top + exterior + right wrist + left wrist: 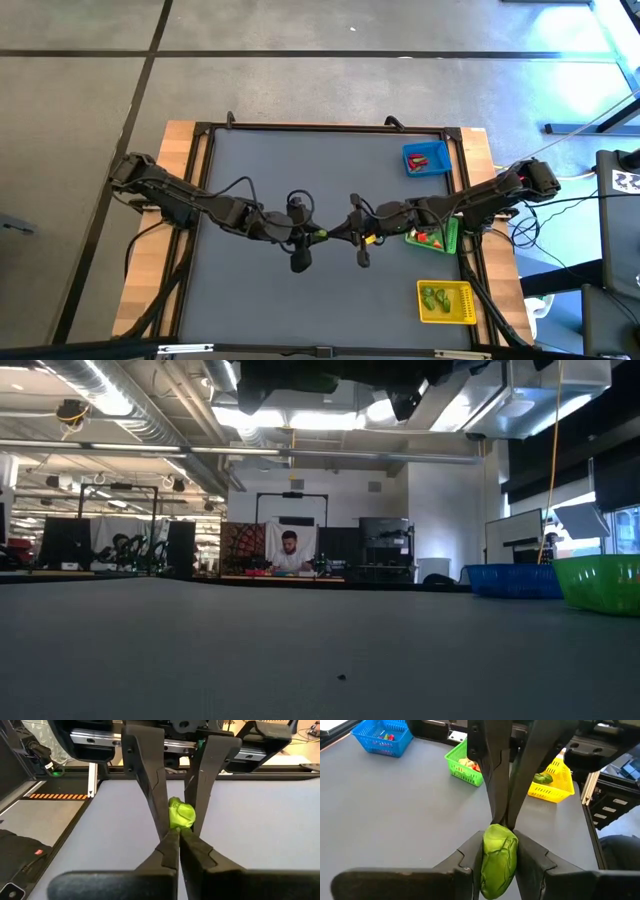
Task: Sort produce into baskets
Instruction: Put the capsicum into the yellow basket
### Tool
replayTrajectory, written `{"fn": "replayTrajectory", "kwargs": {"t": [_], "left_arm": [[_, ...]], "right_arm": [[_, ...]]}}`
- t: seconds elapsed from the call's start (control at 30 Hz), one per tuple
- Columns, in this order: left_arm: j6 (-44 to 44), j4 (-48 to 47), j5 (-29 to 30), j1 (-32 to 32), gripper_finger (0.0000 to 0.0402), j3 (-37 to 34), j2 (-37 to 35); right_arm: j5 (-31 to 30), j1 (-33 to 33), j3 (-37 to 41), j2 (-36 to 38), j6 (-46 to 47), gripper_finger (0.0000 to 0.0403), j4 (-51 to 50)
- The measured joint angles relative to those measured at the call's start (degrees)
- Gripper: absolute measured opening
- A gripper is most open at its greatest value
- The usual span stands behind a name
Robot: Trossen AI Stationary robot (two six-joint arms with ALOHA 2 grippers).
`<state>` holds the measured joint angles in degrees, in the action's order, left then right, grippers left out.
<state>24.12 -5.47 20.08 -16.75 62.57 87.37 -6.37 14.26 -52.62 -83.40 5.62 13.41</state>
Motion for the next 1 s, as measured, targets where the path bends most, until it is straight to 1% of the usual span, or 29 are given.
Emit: {"fn": "replayTrajectory", "kwargs": {"t": [0.1, 0.2, 0.33, 0.43, 0.53, 0.63, 0.77, 0.87, 1.0], "left_arm": [[1.0, 0.1, 0.0, 0.0, 0.0085, 0.0, 0.0], [1.0, 0.5, 0.0, 0.0, 0.0097, 0.0, 0.0], [1.0, 1.1, 0.1, 0.0, 0.0142, 0.0, 0.0], [0.0, 0.6, -0.3, 0.0, 0.0179, 0.0, -0.2], [-1.4, -0.8, -0.6, 0.0, 0.0202, 0.0, -2.8], [-1.6, -4.4, -0.6, 0.0, 0.0213, 0.1, -6.6], [-1.6, -11.3, 0.1, 0.0, 0.0216, 0.1, -11.5], [-1.5, -17.1, 2.7, 0.0, 0.0214, 0.1, -14.4], [-0.3, -22.4, 5.9, 0.1, 0.0208, 0.1, -16.0]], "right_arm": [[-0.1, 0.0, 0.0, 0.0, -0.1, 0.0016, 0.0], [-0.1, 0.0, 0.0, -0.1, -0.3, 0.0007, 0.1], [-0.1, 0.0, 0.0, -0.1, -1.1, 0.0008, 0.2], [-1.4, 0.0, 0.0, -0.1, -2.1, 0.0004, -0.1], [-3.2, 0.0, 0.0, 0.9, -3.1, 0.0004, -2.2], [-6.3, 0.0, 0.0, 3.9, -3.1, 0.0008, -6.7], [-12.6, -0.1, 0.0, 9.0, -3.2, 0.0009, -15.9], [-17.9, -0.8, 0.0, 13.8, -2.5, 0.0009, -23.5], [-23.6, -3.8, 0.0, 19.9, 1.6, 0.0009, -36.3]]}}
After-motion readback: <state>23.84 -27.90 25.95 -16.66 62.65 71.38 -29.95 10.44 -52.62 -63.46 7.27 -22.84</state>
